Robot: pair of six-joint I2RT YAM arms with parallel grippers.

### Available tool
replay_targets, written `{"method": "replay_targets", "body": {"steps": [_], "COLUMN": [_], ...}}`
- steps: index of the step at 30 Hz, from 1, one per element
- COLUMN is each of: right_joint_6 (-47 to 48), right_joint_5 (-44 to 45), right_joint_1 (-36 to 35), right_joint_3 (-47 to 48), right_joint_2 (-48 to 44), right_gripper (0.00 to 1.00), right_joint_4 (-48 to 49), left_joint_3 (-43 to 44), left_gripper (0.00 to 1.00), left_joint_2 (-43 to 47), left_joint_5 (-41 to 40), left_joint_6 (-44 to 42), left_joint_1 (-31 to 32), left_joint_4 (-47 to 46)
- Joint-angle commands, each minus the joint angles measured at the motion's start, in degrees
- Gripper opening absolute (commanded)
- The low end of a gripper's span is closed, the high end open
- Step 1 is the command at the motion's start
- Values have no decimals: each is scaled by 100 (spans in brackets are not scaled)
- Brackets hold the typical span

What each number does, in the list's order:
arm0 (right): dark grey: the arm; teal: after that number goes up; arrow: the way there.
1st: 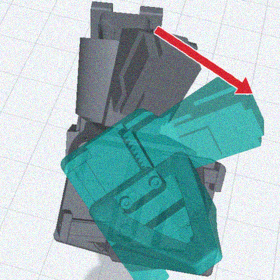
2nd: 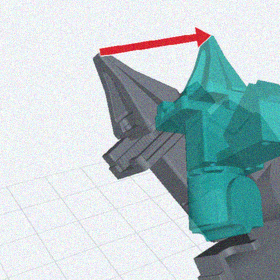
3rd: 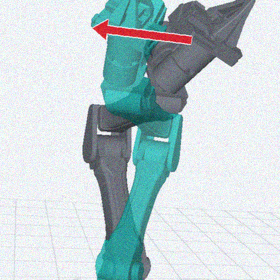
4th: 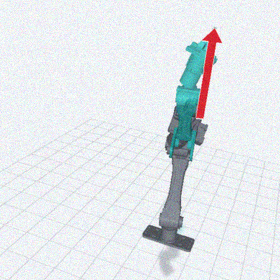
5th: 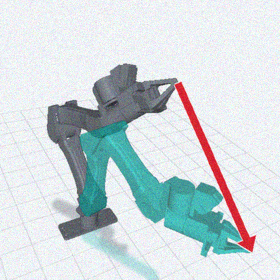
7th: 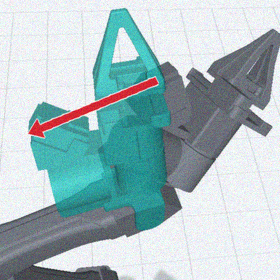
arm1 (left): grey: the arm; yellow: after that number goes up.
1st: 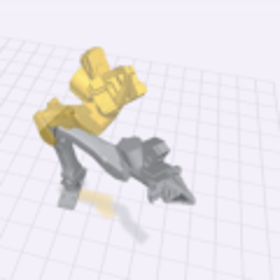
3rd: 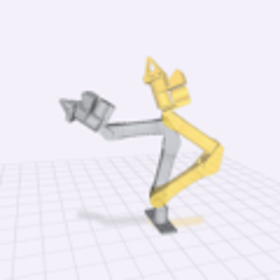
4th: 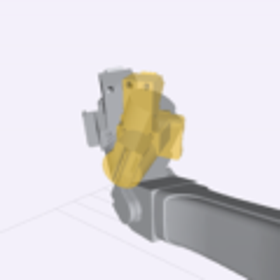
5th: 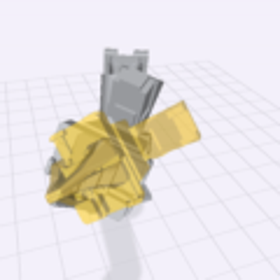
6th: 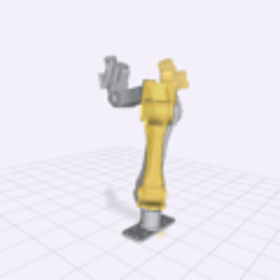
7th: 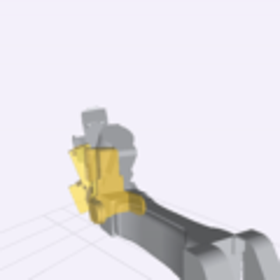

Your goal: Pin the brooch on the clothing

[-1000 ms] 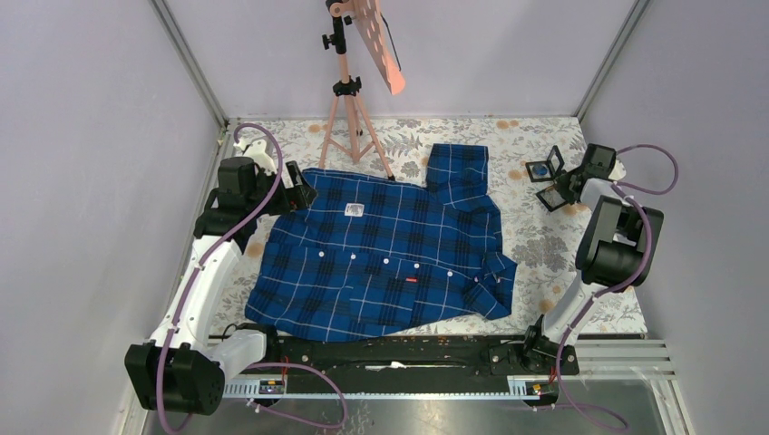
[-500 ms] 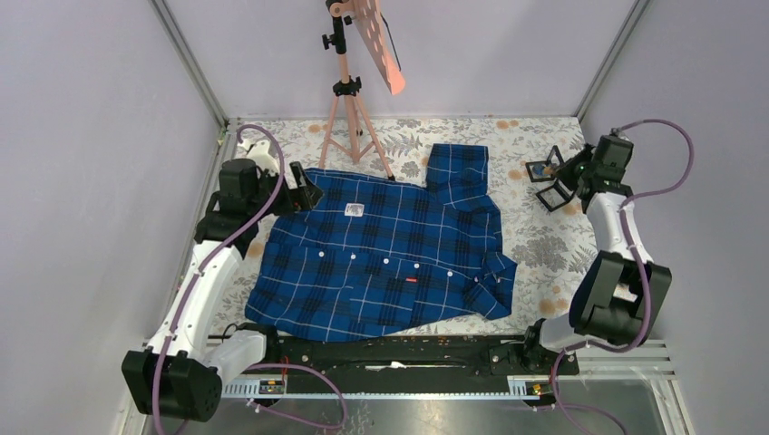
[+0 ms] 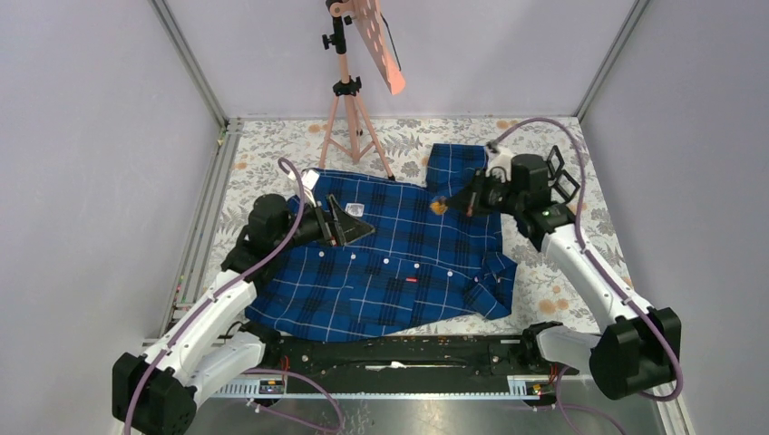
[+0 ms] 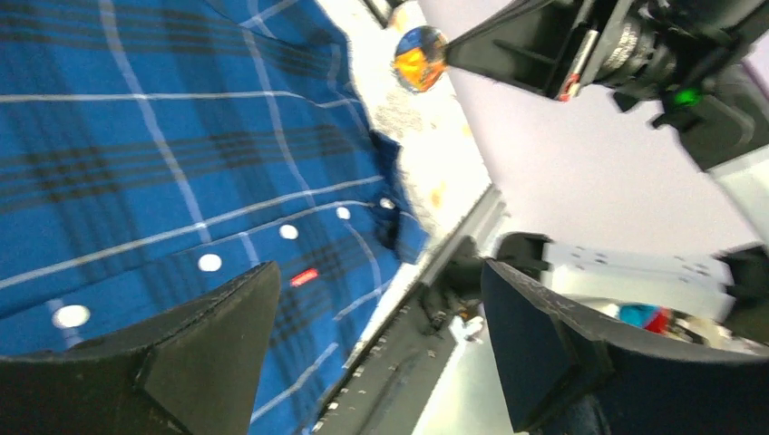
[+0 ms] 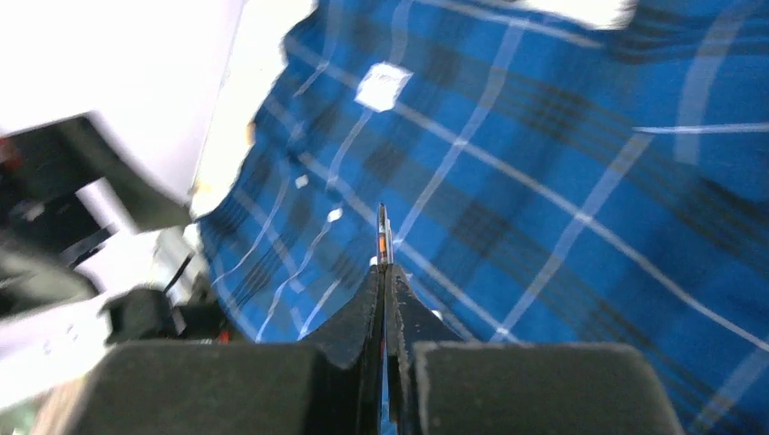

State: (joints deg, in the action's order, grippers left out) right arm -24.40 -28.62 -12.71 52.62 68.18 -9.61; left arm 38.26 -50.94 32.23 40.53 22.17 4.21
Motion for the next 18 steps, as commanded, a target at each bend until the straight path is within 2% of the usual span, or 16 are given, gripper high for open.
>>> {"method": "replay_targets", "body": {"steps": [1,6,9,13,15,18], "right_joint_6": [-280,-729,-972,-1047,-1078,-1176], "right_joint_5": [-1066,-1383,-1564,-1687,-1740,-1774], "right_joint_1": [-767,-1432,-1566,-1692,-1739,-1808], "right_joint_3": [-147,-208,-131,42,114,126], "right_joint_2": [-402,-630,-644,-612,-588,-597], "right_gripper": [0,0,0,0,0,0], "right_joint_4": [1027,1827,2088,2209,2229,2387], "left_joint_3": [-340,-361,-390,-255,-213,-146], "left_gripper": [86,86,87,85,81,64], "left_joint_2": [216,143,-32,-285,-361,-486], "left_joint_5": [956,1245,1527,1627,1647,1675], "left_joint_6": [1194,1311,1610,1651,1663,1648], "left_joint_1": [148,208,215,296,349,461], "left_joint_4": [-2030,-2431,-3114,-3298,-3369,-3401]}}
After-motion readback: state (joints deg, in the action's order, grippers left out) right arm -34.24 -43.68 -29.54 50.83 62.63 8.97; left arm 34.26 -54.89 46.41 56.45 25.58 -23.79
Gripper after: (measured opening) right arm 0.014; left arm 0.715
